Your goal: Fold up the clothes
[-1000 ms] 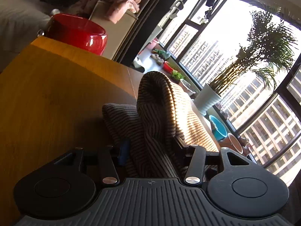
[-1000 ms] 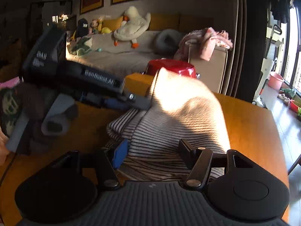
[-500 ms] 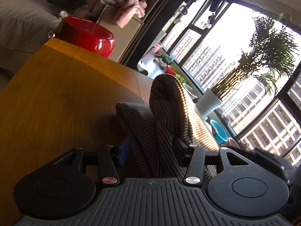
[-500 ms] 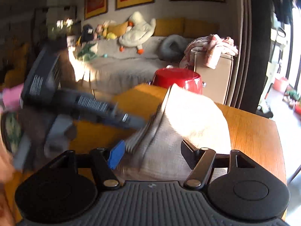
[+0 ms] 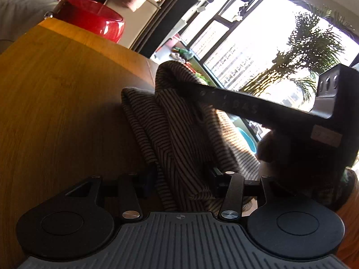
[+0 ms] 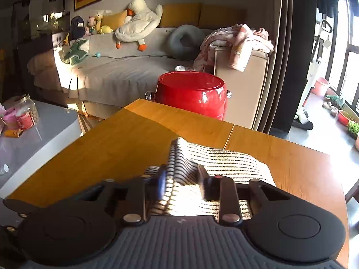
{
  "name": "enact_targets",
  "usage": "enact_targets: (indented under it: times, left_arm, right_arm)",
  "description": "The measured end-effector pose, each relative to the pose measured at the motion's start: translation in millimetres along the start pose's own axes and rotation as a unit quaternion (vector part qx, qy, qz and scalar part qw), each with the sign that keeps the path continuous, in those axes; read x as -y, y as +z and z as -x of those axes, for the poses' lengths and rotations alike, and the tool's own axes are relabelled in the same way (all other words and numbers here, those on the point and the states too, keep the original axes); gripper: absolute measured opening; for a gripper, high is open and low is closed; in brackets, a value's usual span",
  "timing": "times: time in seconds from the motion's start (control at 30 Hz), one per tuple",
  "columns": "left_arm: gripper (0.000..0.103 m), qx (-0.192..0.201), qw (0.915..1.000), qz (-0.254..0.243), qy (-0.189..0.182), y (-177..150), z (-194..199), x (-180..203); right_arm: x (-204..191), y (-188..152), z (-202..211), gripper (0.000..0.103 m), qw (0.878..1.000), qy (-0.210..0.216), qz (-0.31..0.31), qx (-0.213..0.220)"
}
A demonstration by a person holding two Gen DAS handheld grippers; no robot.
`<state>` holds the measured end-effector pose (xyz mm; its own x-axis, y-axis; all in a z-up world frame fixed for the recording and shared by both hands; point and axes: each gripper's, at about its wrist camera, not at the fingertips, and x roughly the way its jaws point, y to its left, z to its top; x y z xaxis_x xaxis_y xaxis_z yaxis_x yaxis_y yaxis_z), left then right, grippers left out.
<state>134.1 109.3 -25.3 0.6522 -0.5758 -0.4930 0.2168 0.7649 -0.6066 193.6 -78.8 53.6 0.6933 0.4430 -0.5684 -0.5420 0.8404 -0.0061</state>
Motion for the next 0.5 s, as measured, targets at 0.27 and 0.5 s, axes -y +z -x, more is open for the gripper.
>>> enact_targets:
  times: [0.27,0.5]
  left_arm:
    - [0.053,0.004,1.0,-0.006,0.001,-0.2,-4.0,-1.7]
    - [0.056,0.007,0.9998,-0.019,0.008,-0.4,-6.3,1.4]
  right_arm:
    - [3.7,16.8,-10.6,0.009,0.996,0.054,-0.056,-0.036]
    - [12.7,6.7,-25.0,0.014,0.984,0.12,-0.122,-0.058]
